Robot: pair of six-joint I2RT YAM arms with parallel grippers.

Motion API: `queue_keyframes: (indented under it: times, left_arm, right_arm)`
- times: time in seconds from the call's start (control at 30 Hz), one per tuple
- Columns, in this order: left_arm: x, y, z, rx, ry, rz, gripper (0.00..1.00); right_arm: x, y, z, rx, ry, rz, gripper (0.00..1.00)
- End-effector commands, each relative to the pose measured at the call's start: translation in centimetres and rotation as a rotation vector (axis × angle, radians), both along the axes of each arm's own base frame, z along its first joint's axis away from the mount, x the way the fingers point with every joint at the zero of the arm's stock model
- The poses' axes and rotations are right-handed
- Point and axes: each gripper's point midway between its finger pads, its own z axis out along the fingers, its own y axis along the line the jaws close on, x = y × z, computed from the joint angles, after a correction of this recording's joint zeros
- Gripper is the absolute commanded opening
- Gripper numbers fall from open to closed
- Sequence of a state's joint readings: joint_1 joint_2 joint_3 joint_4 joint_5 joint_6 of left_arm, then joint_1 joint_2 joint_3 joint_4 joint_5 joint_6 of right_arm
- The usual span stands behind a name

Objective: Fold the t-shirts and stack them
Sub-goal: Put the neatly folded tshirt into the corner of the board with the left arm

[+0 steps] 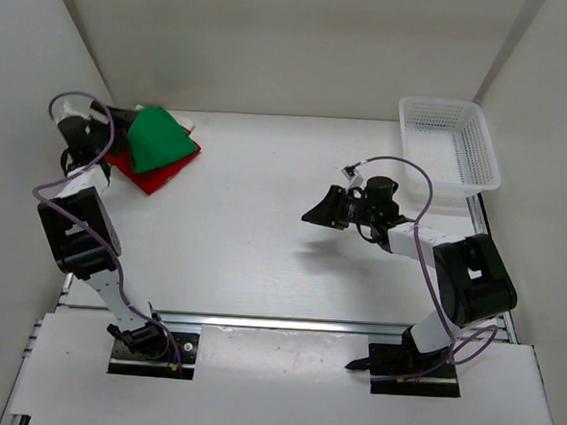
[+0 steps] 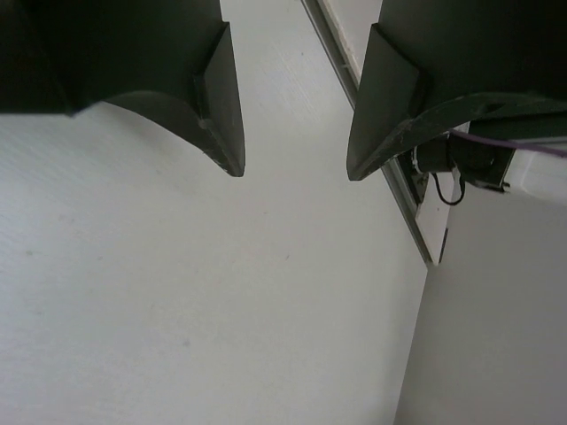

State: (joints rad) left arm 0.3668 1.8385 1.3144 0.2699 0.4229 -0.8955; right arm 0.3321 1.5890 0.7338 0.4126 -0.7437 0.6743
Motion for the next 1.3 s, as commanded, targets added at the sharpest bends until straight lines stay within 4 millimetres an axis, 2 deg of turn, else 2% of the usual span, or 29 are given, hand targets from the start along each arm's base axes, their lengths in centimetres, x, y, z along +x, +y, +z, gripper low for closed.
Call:
queue_keyframes:
  times: [0.0, 0.03, 0.07, 0.27, 0.3, 0.37, 0.43, 0.5, 0.53, 0.57, 0.6, 0.63, 0.67, 0.7, 0.77, 0.8, 0.83, 0.87, 0.9, 0.93, 0.97, 1.0, 1.07, 1.13, 1.2, 1.27]
  left_arm:
    - [-2.2, 1.9, -4.5, -0.114, 0.063, 0.062, 0.99]
    - [-3.1, 2.3, -6.1, -0.136, 0.098, 0.074, 0.98]
    - [-3.8, 2.1, -6.8, -0.159, 0.102, 0.072, 0.98]
    - [-7.9, 5.0, -8.3, -0.196, 0.159, 0.233, 0.99]
    - [-8.7, 4.9, -8.9, -0.189, 0.187, 0.249, 0.99]
    - [-10.2, 5.8, -8.9, -0.187, 0.205, 0.294, 0.99]
    - [-11.9, 5.5, -10.3, -0.2, 0.237, 0.324, 0.99]
    - [-12.9, 5.2, -10.6, -0.169, 0.25, 0.347, 0.99]
    - [-13.3, 4.3, -10.5, -0.128, 0.259, 0.329, 0.99]
    - [-13.3, 2.6, -10.2, -0.089, 0.267, 0.3, 0.98]
    - [-13.2, 2.0, -10.1, -0.03, 0.276, 0.296, 0.99]
    - [-13.0, 0.4, -9.2, 0.03, 0.272, 0.271, 0.98]
    - [-12.8, -2.2, -8.4, 0.061, 0.257, 0.213, 0.99]
    - [-12.6, -3.2, -7.7, 0.101, 0.237, 0.19, 0.99]
    - [-12.7, -8.2, -7.0, 0.135, 0.217, 0.063, 0.99]
    - [-13.0, -9.4, -7.1, 0.158, 0.223, 0.026, 0.98]
    - [-13.2, -12.1, -7.1, 0.165, 0.217, -0.058, 0.99]
    - [-13.7, -14.0, -7.5, 0.178, 0.222, -0.112, 0.99]
    - [-14.5, -15.1, -8.1, 0.186, 0.24, -0.158, 0.99]
    - [-15.5, -17.7, -8.6, 0.196, 0.254, -0.24, 0.99]
    - [-16.5, -19.1, -9.4, 0.211, 0.265, -0.296, 0.99]
    - [-17.8, -20.1, -10.6, 0.222, 0.291, -0.332, 0.99]
    - [-19.7, -21.7, -11.6, 0.242, 0.304, -0.407, 0.99]
    - [-22.0, -23.1, -12.5, 0.265, 0.3, -0.456, 0.98]
    - [-23.9, -25.3, -13.0, 0.314, 0.292, -0.527, 0.99]
    - [-24.5, -26.2, -12.6, 0.348, 0.256, -0.551, 0.99]
  right_arm:
    - [-0.6, 1.8, 1.4, 0.012, -0.085, 0.085, 0.48]
    - [-0.7, 1.8, 1.4, 0.008, -0.079, 0.087, 0.48]
    - [-0.8, 2.1, 1.7, 0.01, -0.092, 0.095, 0.5]
    - [-2.0, 2.7, 1.2, -0.008, -0.094, 0.113, 0.55]
    - [-2.3, 3.0, 1.3, -0.01, -0.098, 0.118, 0.55]
    - [-2.5, 3.1, 1.2, -0.015, -0.099, 0.118, 0.59]
    - [-2.5, 2.9, 0.9, -0.03, -0.099, 0.096, 0.63]
    - [-2.9, 2.7, 0.2, -0.05, -0.08, 0.083, 0.73]
    - [-2.8, 2.8, 0.3, -0.055, -0.083, 0.064, 0.89]
    - [-3.3, 2.8, 0.1, -0.07, -0.082, 0.068, 1.0]
    - [-3.0, 2.5, -0.2, -0.09, -0.084, 0.038, 0.99]
    - [-2.9, 2.3, -0.3, -0.103, -0.094, 0.025, 0.99]
    - [-3.2, 2.2, -0.4, -0.108, -0.096, 0.022, 0.99]
    - [-3.4, 2.1, -0.6, -0.112, -0.097, 0.015, 0.99]
    - [-4.1, 2.2, -0.6, -0.107, -0.102, 0.019, 0.99]
    - [-4.4, 2.2, -0.5, -0.112, -0.112, 0.015, 0.99]
    - [-4.7, 2.2, -0.8, -0.128, -0.112, 0.018, 0.99]
    - [-4.6, 2.1, -0.7, -0.137, -0.127, 0.009, 0.99]
    - [-4.8, 2.0, -0.8, -0.141, -0.124, 0.003, 0.99]
    - [-4.9, 1.6, -1.7, -0.165, -0.122, -0.009, 0.99]
    - [-4.9, 1.4, -1.7, -0.168, -0.13, -0.014, 0.99]
    - [-5.1, 1.2, -2.2, -0.178, -0.115, -0.014, 0.99]
    - [-5.2, 0.6, -2.7, -0.185, -0.112, -0.013, 0.99]
    - [-5.1, 0.2, -2.4, -0.185, -0.129, -0.026, 0.99]
    - [-4.8, -0.5, -2.7, -0.2, -0.139, -0.054, 0.99]
    - [-4.8, -0.9, -3.3, -0.211, -0.133, -0.062, 0.99]
